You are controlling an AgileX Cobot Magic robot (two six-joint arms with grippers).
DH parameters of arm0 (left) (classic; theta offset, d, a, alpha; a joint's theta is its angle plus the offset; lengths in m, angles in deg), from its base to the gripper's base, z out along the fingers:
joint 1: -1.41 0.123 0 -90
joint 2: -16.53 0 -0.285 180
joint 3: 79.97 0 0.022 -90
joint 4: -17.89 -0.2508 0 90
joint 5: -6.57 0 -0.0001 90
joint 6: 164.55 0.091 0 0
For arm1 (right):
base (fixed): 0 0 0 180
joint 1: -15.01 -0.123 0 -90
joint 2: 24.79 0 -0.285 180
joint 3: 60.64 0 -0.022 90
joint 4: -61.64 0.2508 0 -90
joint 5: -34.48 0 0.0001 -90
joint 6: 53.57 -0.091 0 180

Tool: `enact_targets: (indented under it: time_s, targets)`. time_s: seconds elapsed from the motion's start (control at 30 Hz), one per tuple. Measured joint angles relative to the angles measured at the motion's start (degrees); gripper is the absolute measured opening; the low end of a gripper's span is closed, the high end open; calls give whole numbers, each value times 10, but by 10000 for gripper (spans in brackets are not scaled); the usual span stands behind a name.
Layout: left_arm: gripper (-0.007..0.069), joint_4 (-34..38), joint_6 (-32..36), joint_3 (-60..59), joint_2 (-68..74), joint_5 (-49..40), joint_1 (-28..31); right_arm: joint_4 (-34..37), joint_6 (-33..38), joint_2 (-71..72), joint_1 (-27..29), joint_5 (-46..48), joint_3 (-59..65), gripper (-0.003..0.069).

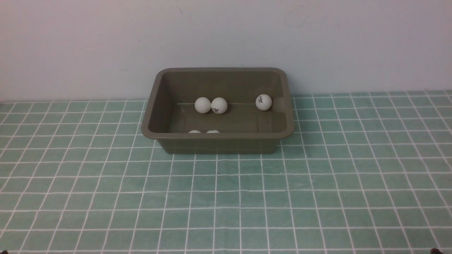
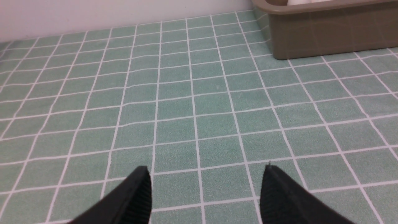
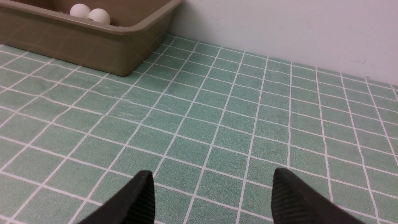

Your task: Put the table tennis balls in the box on the green coffee tablecloth.

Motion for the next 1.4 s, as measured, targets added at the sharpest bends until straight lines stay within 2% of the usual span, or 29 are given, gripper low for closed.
enact_targets:
  time_s: [1.4]
  targets:
    - [426,13,27,0,0,2,0,0,0,0,0,1,0,461]
